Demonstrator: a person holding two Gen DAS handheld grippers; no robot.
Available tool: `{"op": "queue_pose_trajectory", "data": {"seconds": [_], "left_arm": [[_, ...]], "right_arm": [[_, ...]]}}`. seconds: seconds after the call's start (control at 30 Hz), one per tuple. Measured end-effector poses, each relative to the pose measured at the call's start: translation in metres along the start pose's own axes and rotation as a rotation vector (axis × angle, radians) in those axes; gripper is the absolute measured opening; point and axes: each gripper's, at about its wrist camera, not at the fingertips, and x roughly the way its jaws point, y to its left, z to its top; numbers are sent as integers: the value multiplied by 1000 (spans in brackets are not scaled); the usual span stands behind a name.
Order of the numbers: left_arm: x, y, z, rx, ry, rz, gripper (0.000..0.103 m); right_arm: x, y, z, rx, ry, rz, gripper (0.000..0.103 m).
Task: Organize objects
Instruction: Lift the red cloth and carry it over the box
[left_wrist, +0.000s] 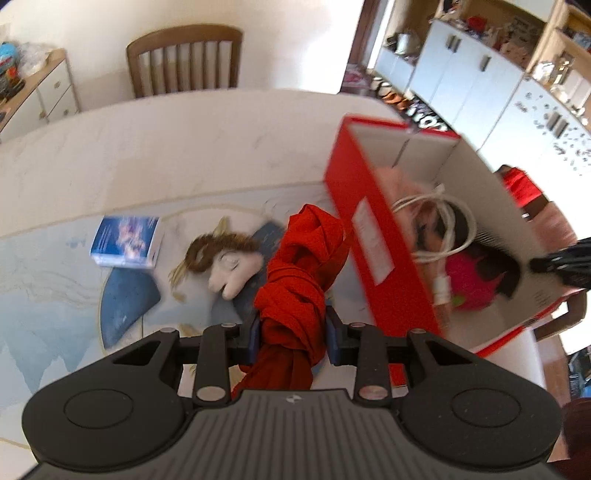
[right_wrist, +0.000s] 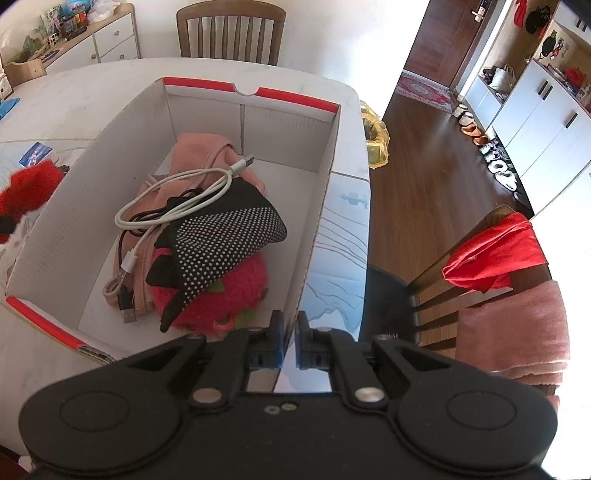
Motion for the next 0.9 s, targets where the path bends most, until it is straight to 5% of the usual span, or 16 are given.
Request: {"op": "queue_pose_trajectory", "data": {"seconds": [0.37,0.9], "left_arm": [[-43,-49,46,58,-46,-105,32],[14,-137,92,107,-28,-144,32]], "right_arm": [[-1,0,0,3,-5,4,5],[-1,0,0,0,-5,8,5]]}}
